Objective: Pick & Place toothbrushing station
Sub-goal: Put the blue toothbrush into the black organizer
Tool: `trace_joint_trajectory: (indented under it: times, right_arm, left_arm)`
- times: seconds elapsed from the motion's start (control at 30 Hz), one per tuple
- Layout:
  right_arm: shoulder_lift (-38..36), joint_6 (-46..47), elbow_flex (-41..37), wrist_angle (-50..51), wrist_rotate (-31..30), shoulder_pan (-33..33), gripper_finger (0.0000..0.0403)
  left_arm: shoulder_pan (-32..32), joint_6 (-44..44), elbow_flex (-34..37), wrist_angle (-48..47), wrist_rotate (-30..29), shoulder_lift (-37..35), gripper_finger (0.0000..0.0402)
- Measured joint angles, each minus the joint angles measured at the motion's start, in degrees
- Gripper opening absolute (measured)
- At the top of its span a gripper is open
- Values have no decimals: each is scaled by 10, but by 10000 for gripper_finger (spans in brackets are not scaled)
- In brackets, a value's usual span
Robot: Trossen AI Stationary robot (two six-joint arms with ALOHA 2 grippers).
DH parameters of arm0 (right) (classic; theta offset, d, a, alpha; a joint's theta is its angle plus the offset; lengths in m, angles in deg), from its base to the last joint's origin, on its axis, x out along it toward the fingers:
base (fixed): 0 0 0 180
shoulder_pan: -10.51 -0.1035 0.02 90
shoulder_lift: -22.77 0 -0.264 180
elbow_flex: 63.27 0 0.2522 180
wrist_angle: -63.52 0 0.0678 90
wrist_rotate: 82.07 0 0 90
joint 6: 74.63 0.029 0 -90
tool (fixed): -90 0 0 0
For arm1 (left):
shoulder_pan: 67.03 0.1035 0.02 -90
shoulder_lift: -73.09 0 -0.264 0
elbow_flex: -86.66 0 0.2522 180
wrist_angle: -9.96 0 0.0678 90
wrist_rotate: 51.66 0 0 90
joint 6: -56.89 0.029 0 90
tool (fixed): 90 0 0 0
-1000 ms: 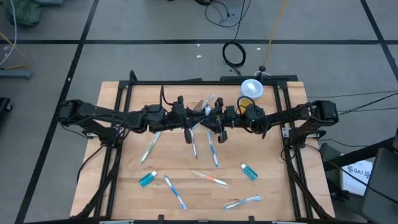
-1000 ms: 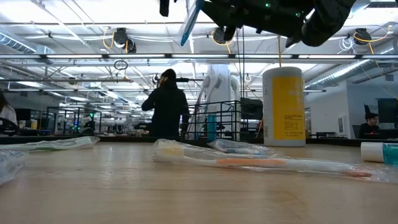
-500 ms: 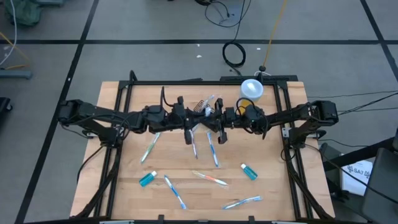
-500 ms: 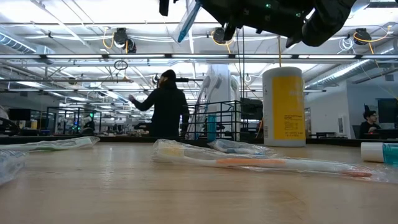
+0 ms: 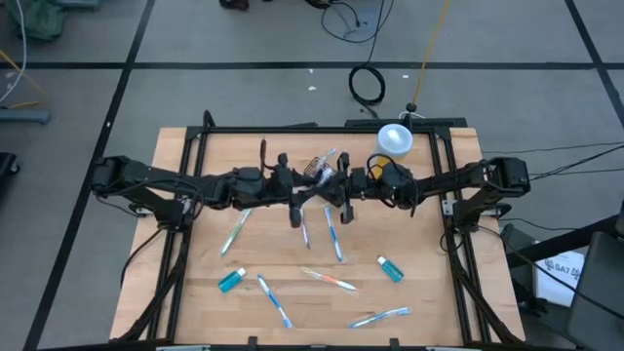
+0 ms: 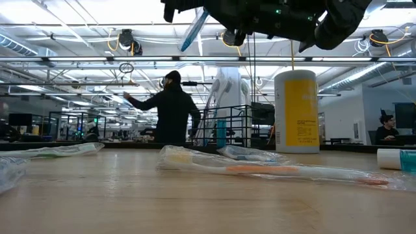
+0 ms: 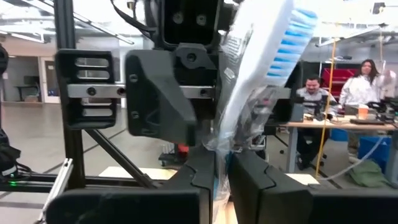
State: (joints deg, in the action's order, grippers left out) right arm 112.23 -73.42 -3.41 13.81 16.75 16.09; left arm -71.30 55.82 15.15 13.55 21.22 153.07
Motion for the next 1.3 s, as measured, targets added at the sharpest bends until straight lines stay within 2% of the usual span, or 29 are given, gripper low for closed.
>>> trace_joint_trajectory:
  times: [0.13, 0.3, 0.37, 0.5, 0.63, 0.87, 1.3]
  right_arm:
    - [-25, -4, 0, 50, 0, 9, 28]
    - [-93, -27, 0, 198, -5, 27, 20]
    - [-123, -37, 0, 264, -31, 32, 18]
    - [-169, -65, 0, 381, -125, 35, 26]
    - [-198, -69, 0, 454, -194, 35, 32]
    - [-192, -34, 0, 488, -192, 34, 22]
    - [-145, 38, -49, 445, -193, 35, 25]
  left_arm:
    - [0, 9, 0, -19, -34, -6, 148]
    - [-4, 6, 0, -95, -67, -22, 169]
    - [-6, 0, 0, -123, -71, -25, 170]
    - [-6, -21, 0, -174, -81, -24, 170]
    - [-6, -23, 1, -214, -111, -24, 170]
    - [-5, -9, 1, -218, -243, -25, 170]
    - [-6, -5, 1, -219, -249, -24, 170]
